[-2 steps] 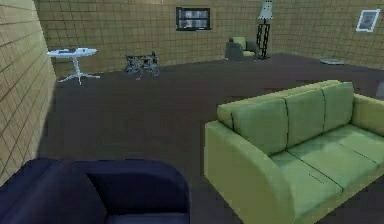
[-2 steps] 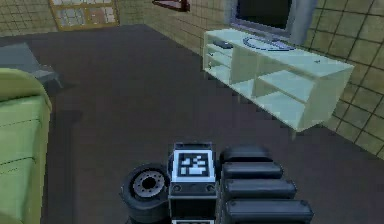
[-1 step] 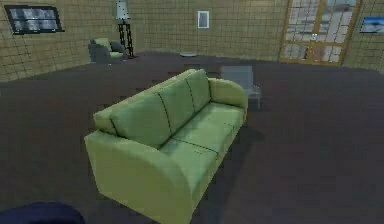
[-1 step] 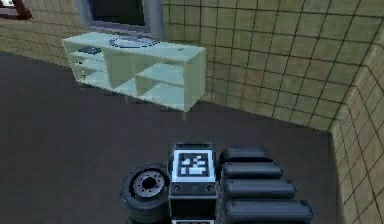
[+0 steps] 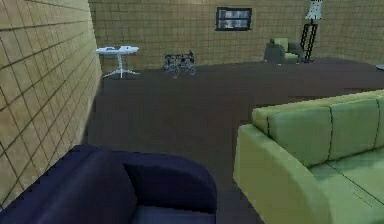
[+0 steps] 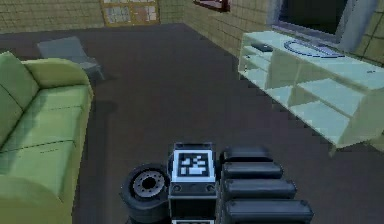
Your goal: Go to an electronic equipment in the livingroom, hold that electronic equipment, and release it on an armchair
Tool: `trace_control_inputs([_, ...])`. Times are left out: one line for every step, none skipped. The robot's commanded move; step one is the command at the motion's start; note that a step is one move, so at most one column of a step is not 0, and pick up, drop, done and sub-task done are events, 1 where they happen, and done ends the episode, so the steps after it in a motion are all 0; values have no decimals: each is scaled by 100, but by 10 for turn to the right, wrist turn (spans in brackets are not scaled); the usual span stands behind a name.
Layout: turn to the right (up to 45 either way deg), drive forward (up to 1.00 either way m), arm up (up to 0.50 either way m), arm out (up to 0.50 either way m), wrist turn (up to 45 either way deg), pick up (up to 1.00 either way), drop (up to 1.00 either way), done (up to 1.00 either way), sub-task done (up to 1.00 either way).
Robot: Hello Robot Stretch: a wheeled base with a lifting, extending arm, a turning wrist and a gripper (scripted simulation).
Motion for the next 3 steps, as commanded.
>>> trace_control_inputs([-450,0,0,0,0,0,0,0,0])
trace_control_inputs([-300,0,0,0,0,0,0,0,0])
trace_control_inputs([0,0,0,46,0,0,0,0,0])
